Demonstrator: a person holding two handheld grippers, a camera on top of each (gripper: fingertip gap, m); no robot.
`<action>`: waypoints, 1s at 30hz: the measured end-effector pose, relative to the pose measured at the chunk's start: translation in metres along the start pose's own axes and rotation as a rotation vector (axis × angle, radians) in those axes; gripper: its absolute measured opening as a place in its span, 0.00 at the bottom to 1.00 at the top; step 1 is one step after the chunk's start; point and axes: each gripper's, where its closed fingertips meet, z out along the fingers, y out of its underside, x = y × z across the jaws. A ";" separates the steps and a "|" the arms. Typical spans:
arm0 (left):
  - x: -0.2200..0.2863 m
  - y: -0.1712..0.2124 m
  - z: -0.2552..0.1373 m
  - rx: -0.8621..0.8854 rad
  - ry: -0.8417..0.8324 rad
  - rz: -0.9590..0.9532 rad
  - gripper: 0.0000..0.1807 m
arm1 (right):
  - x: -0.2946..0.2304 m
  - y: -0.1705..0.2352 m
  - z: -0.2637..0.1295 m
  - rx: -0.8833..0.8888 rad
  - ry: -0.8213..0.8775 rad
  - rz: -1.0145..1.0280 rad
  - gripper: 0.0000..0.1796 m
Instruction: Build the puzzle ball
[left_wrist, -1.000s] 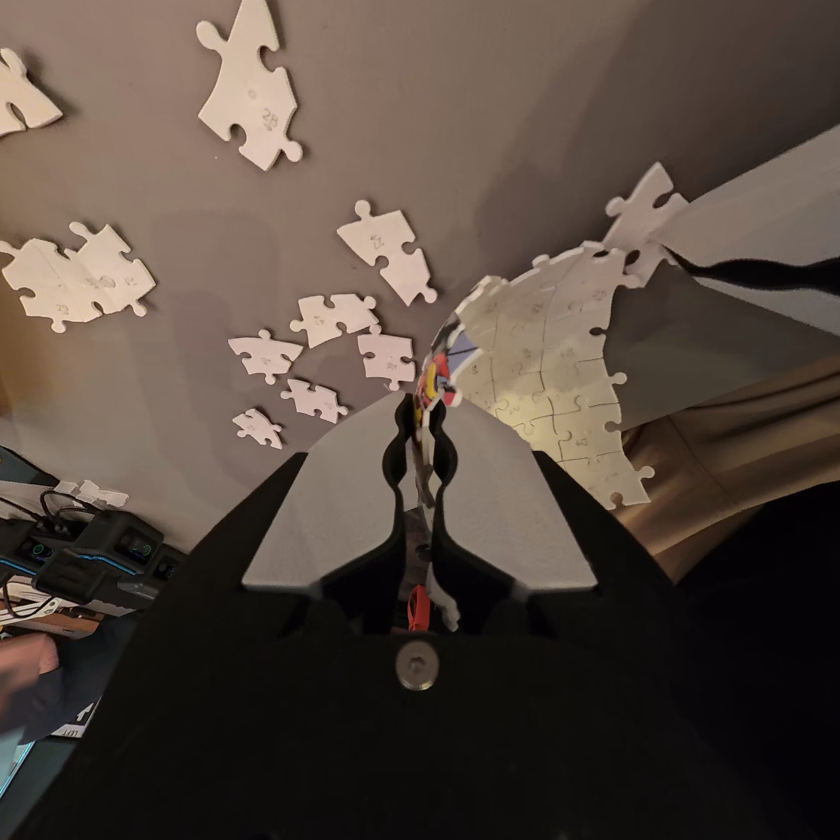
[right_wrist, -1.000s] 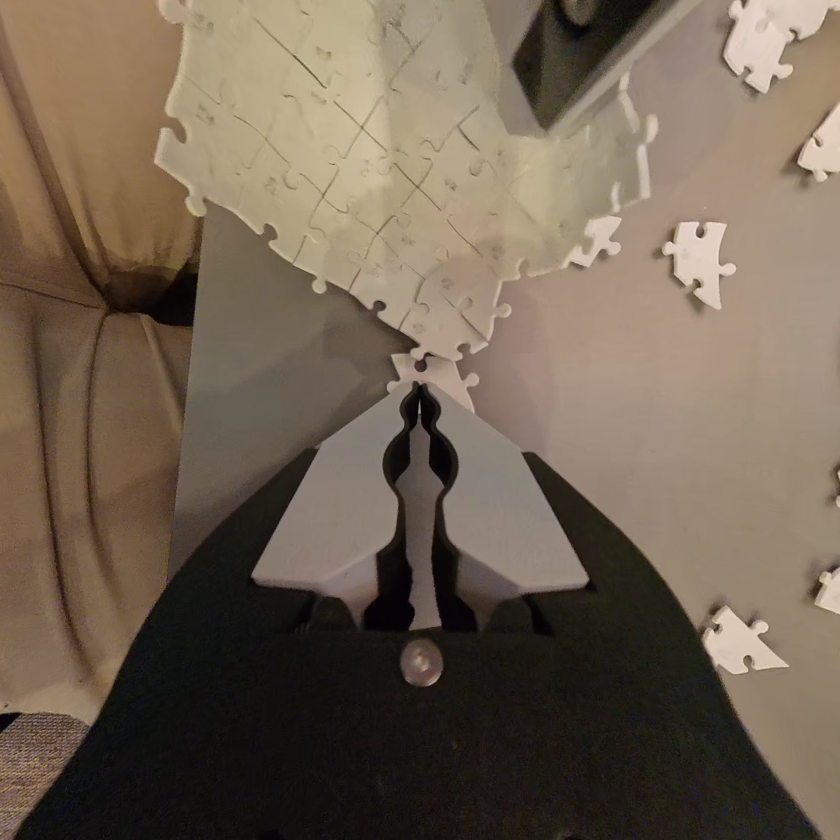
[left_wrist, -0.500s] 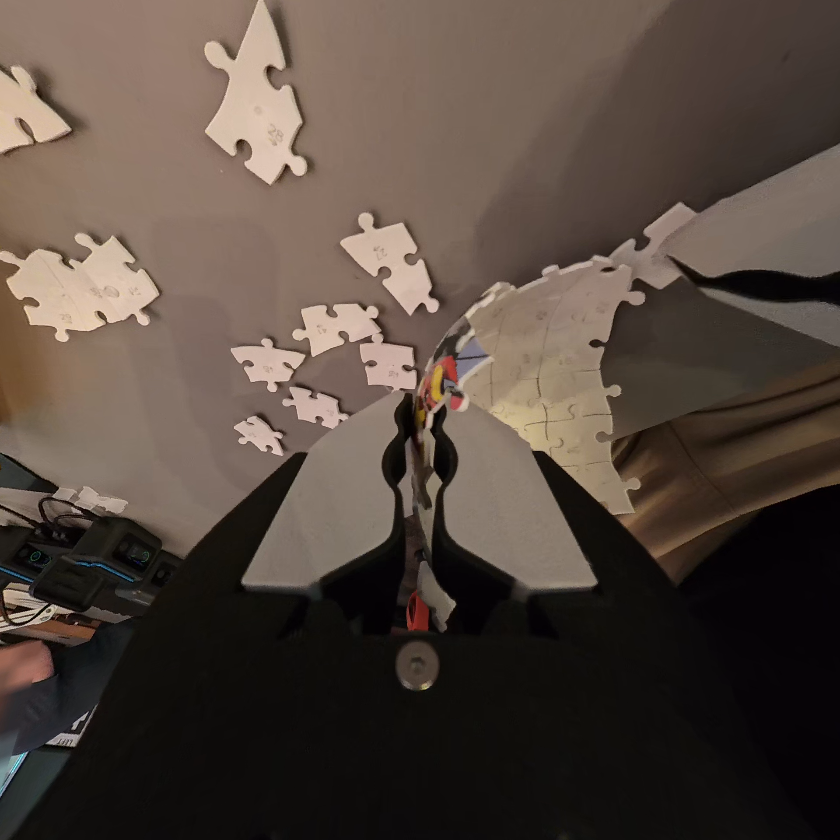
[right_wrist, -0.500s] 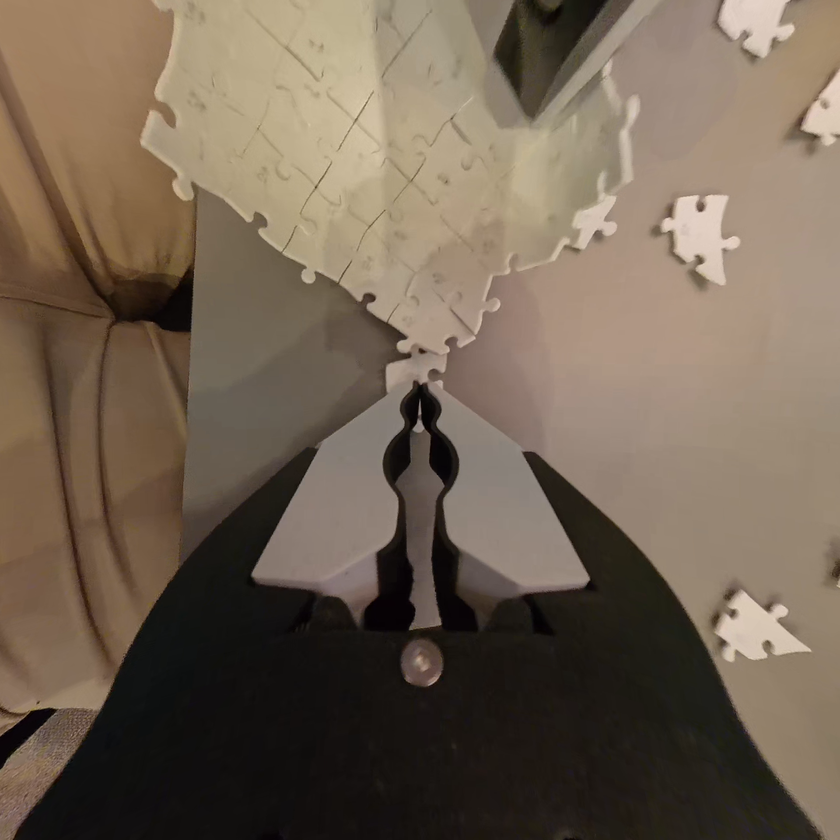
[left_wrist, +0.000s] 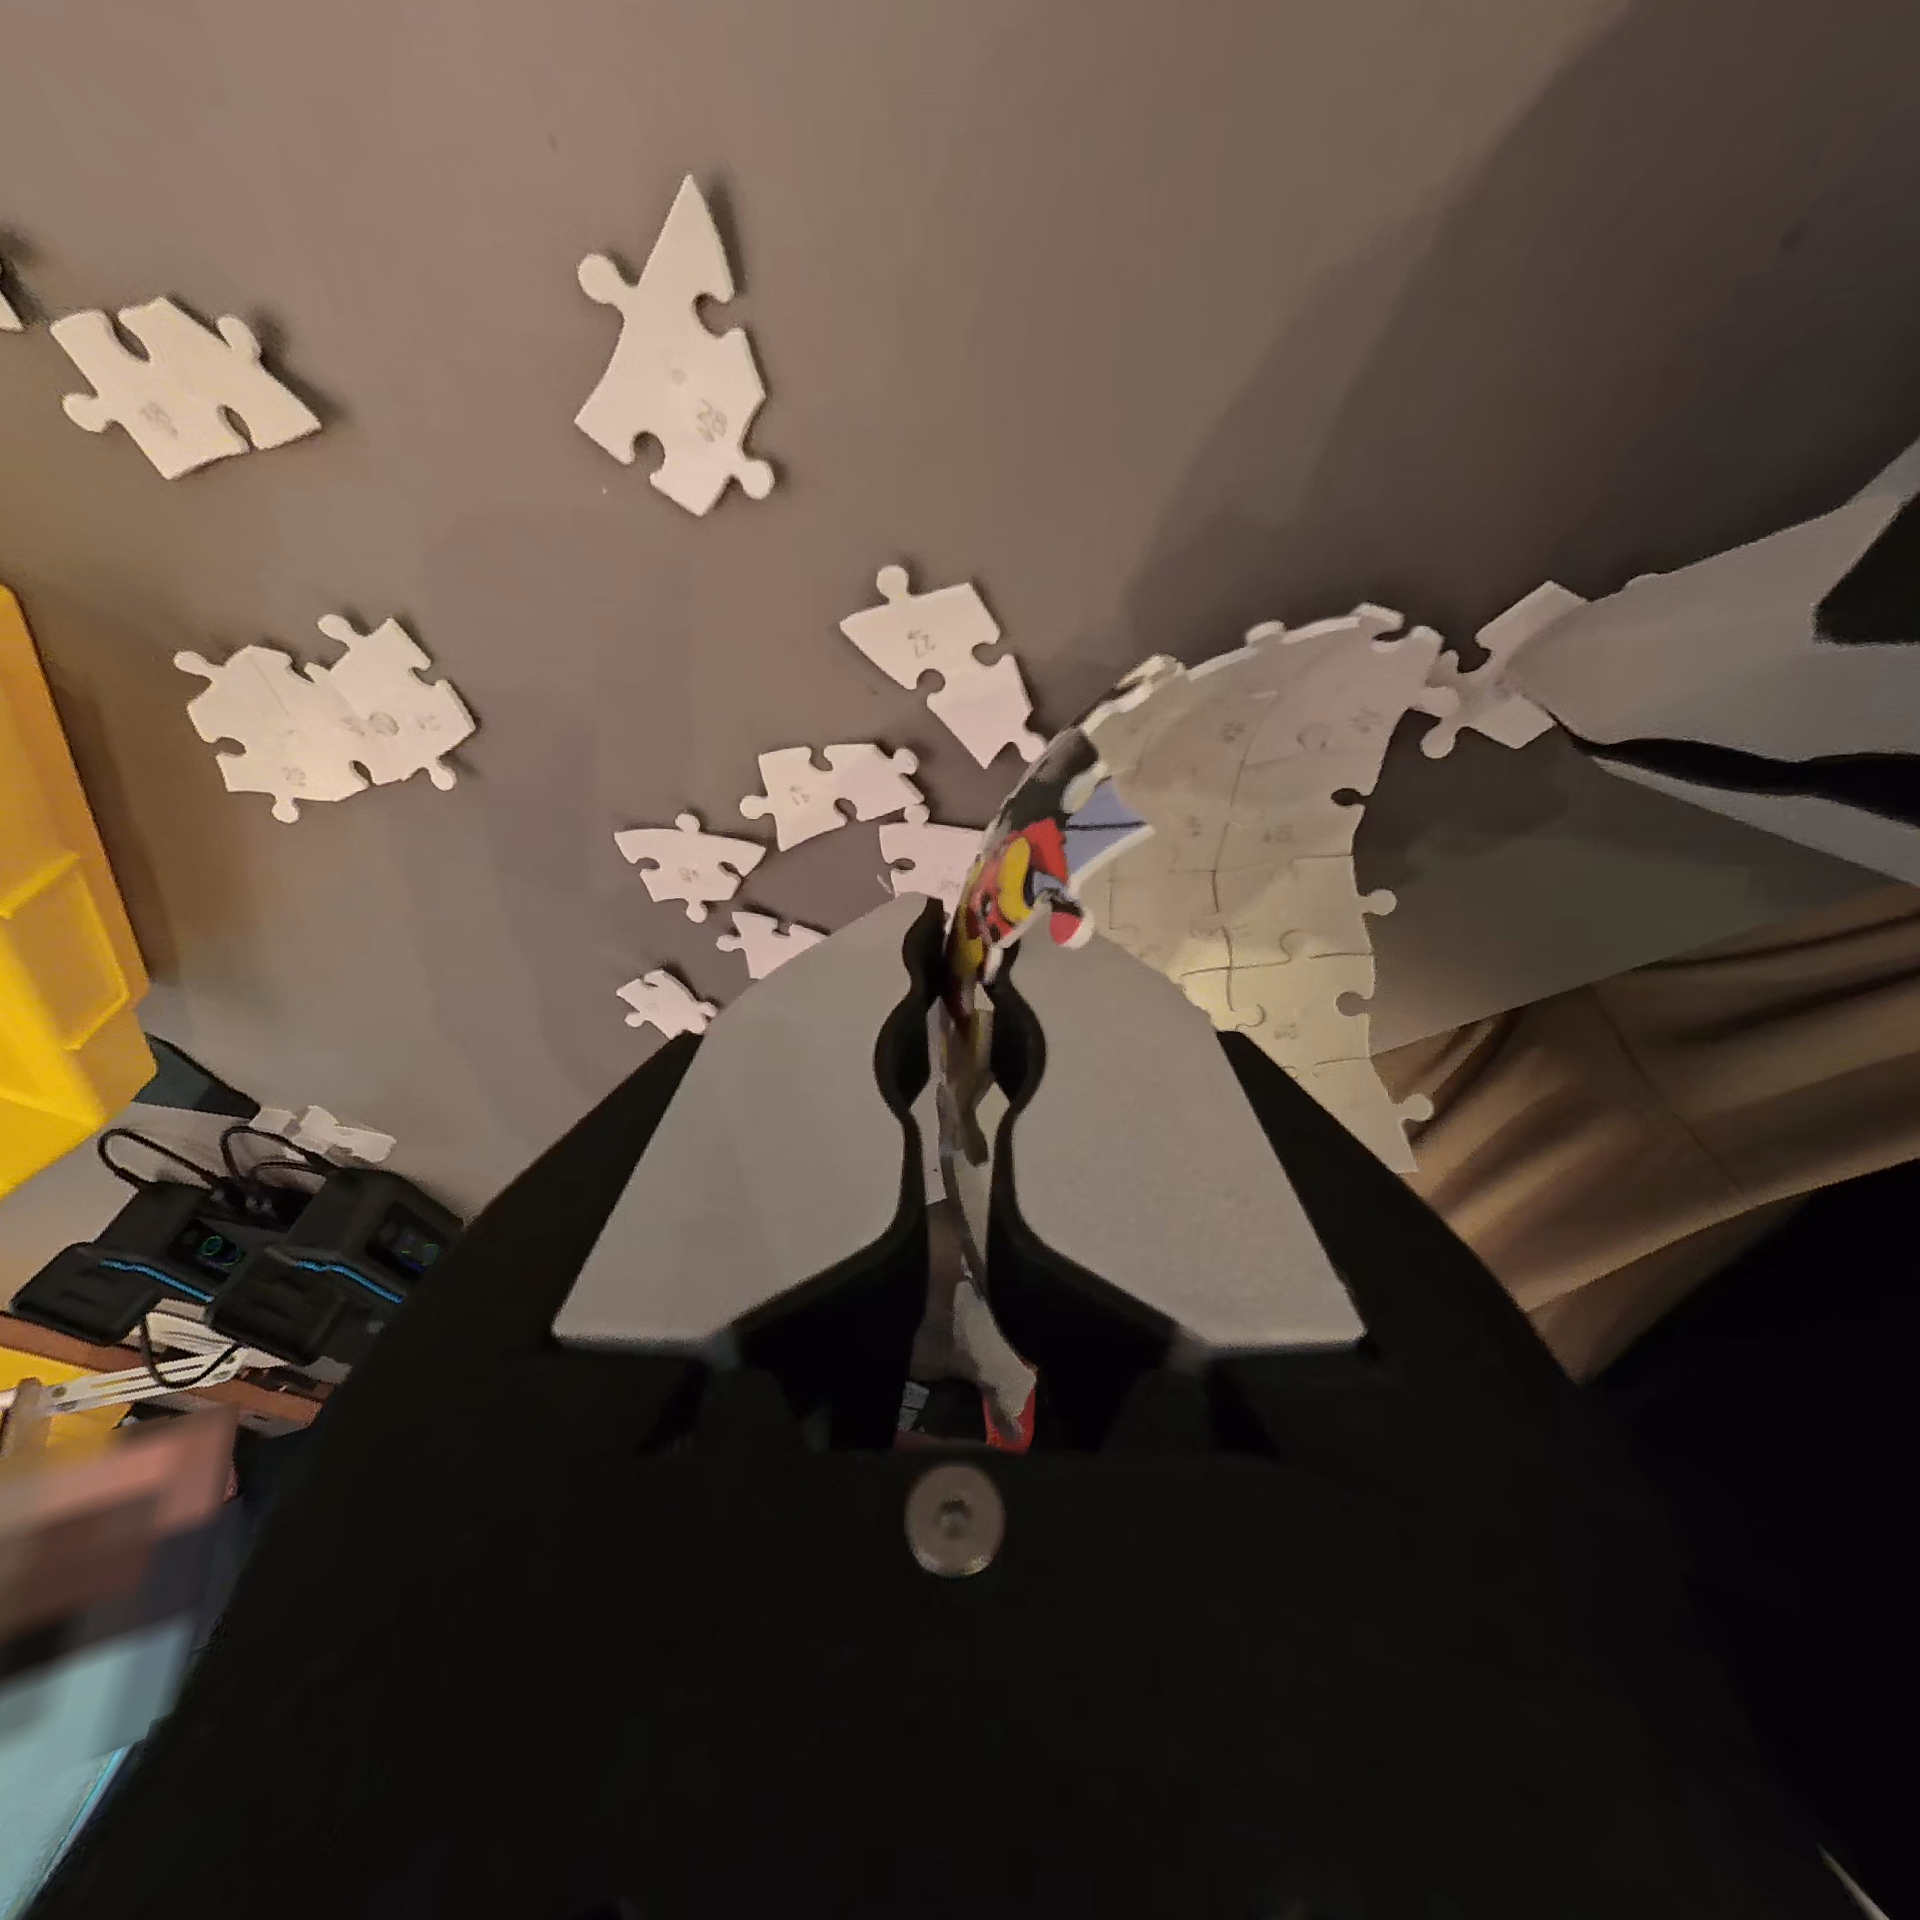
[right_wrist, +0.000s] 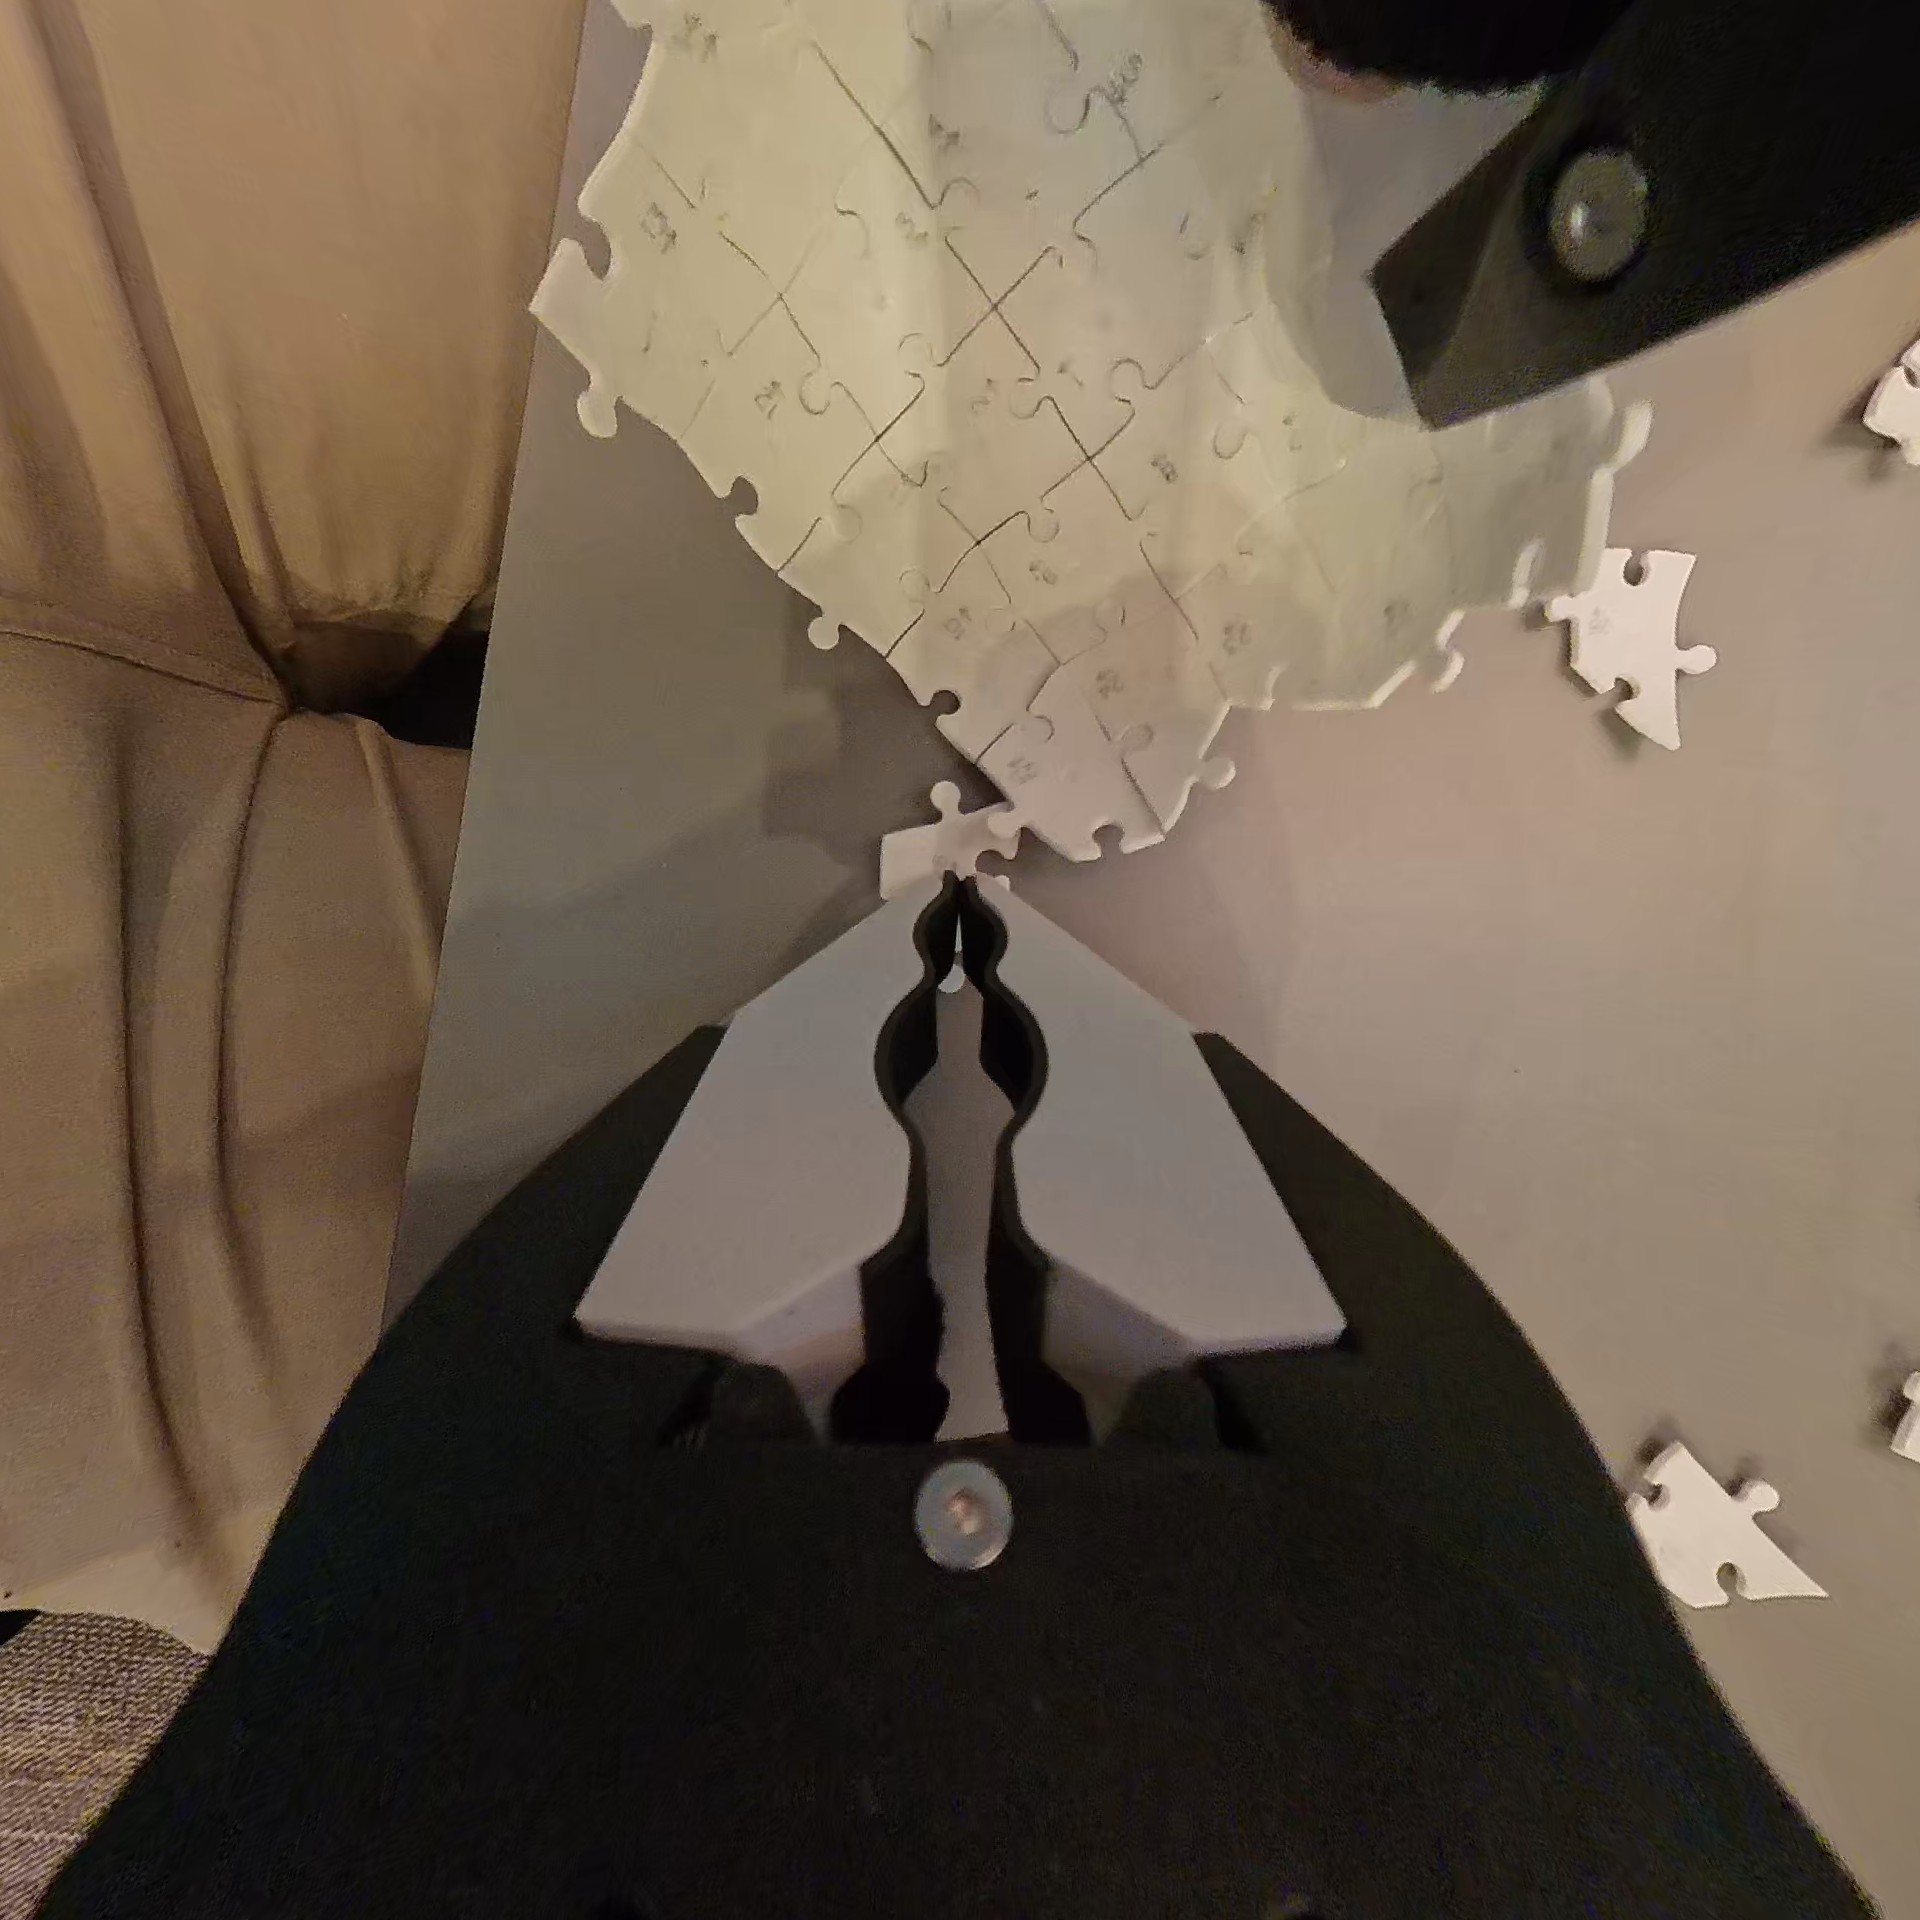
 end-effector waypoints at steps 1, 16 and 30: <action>0.000 -0.001 -0.001 -0.003 -0.006 0.007 0.03 | 0.000 0.000 0.000 0.002 -0.001 -0.004 0.00; 0.001 -0.008 -0.002 0.015 -0.047 0.075 0.04 | -0.010 -0.002 -0.001 0.015 -0.038 -0.080 0.00; 0.000 -0.021 -0.003 0.034 -0.076 0.124 0.04 | -0.011 0.009 -0.005 -0.042 -0.038 -0.071 0.00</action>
